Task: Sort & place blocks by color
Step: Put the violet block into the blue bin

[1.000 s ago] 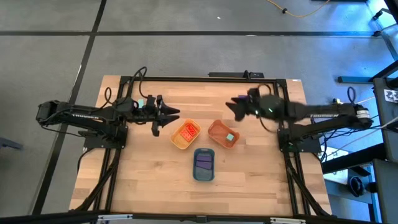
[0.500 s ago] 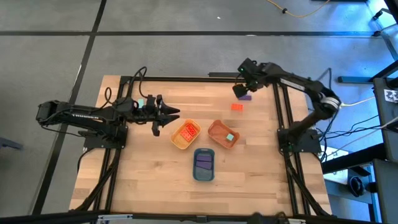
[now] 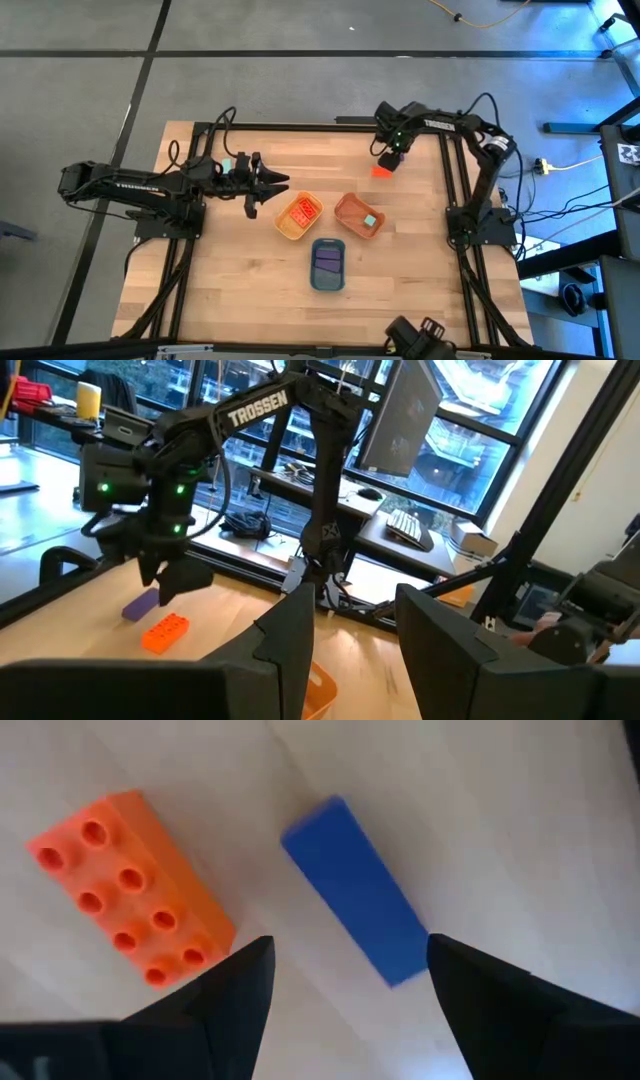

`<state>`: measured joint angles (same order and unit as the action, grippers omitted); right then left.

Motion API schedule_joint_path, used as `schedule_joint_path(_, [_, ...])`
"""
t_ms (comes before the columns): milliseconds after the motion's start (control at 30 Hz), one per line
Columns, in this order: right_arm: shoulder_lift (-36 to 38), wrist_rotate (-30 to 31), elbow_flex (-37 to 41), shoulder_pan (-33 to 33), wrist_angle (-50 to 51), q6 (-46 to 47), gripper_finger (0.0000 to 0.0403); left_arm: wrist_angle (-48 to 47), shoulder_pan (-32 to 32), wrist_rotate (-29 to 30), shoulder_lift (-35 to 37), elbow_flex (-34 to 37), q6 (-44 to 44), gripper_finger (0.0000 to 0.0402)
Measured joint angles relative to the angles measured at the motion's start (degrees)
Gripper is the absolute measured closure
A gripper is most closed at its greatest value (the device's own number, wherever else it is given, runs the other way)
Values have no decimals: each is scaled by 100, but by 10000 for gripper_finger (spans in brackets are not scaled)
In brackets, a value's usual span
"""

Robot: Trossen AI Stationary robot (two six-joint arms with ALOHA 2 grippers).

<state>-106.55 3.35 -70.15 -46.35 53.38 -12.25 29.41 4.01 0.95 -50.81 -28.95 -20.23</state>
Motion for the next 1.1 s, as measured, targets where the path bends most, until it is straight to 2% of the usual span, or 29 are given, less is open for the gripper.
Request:
schedule_joint_path(300, [-371, 534, 0, -4, -251, -917, 138, 7, 0, 267, 0, -2, -24, 269])
schedule_joint_path(600, [-587, 561, -26, -2, -205, -1051, 147, 24, 0, 282, -2, -2, -186, 269])
schedule_joint_path(733, [-596, 526, -17, 2, -184, -1047, 192, 24, 0, 284, -1, -2, -188, 269])
schedule_joint_path(900, [-600, 476, -9, 9, -165, -964, 291, 24, 0, 282, -2, -2, -219, 269])
schedule_joint_path(1100, [-572, 513, -9, 7, -69, -670, 299, 133, 0, 280, -2, -2, -221, 269])
